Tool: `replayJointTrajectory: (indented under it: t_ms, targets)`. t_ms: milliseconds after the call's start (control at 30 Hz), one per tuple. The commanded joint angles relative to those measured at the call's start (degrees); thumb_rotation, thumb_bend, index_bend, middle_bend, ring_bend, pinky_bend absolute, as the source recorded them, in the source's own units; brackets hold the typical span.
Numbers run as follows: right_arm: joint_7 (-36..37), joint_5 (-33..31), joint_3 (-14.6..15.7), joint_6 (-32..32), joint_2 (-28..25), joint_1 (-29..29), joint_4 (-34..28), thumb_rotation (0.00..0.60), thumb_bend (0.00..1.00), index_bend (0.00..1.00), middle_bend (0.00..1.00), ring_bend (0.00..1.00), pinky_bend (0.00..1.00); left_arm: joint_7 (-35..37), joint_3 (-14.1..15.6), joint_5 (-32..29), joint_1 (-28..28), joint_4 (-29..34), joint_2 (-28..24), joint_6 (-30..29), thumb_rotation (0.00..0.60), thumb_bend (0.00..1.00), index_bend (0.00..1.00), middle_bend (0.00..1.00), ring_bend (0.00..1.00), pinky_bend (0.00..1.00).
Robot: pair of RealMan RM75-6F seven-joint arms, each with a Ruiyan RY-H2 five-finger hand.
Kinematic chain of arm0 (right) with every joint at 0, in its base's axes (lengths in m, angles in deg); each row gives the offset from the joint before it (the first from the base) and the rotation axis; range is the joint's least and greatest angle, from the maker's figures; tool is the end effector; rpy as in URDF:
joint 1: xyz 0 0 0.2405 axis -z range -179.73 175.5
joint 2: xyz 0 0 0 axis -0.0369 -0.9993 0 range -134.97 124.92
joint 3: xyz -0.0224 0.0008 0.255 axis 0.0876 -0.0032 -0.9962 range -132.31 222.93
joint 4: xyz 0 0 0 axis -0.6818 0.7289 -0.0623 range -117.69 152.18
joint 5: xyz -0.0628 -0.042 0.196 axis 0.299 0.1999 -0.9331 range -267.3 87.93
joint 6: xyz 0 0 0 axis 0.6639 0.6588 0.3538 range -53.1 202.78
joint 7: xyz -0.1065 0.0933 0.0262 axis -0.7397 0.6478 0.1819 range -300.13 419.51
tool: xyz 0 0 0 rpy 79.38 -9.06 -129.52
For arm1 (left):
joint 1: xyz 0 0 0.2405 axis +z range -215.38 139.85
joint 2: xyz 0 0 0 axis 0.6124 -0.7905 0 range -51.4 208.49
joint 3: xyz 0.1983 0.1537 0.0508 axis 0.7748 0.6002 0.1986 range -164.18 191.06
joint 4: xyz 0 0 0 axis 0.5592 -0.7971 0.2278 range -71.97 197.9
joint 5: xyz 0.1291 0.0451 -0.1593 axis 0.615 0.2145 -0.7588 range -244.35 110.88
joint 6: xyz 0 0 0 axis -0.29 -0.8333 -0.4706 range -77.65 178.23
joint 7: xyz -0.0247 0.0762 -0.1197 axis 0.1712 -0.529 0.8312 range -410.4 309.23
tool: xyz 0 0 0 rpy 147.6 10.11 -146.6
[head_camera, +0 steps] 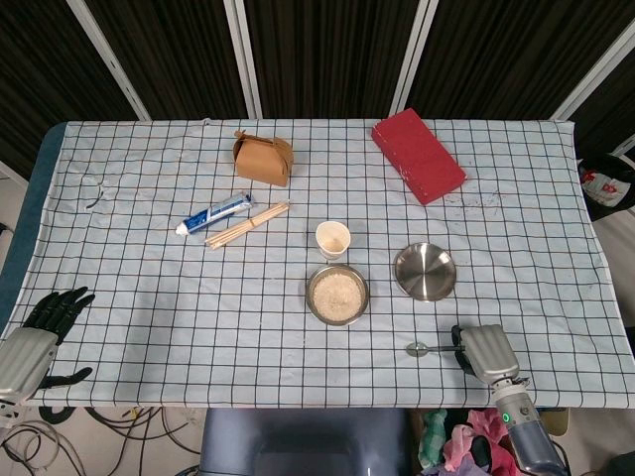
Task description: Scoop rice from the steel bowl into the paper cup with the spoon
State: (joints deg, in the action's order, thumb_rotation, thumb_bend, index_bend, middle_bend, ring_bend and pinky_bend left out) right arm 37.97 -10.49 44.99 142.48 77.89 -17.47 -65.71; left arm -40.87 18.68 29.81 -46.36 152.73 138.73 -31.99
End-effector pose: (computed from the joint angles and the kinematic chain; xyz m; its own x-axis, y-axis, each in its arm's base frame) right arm -0.2955 -0.2183 0.0221 0.5897 -0.2654 0.7628 -0.8076 -0.1819 0.5610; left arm -0.3070 0.1681 0.1508 0.3800 0.1847 0.9063 0.9156 -0.2139 -0.3404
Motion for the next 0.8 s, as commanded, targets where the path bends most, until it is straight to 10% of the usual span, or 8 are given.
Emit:
replayJointTrajectory:
  t_ms: [33,800]
  targets:
    - [-0.01,-0.06,0.02,-0.06,-0.02,-0.02,0.01,0.600,0.36,0.53,1.00,1.00,1.00,-0.03,0.00,-0.07,0.00,0.04,-0.03,0.06,0.600,0.02,0.00,0.00,0.00,0.00]
    - [-0.01,0.02,0.14,0.36,-0.28,0.03,-0.44,0.600,0.39,0.59,1.00,1.00,1.00,0.13,-0.02,-0.18,0.03,0.38,-0.16,0.16,0.600,0.02,0.00,0.00,0.00,0.00]
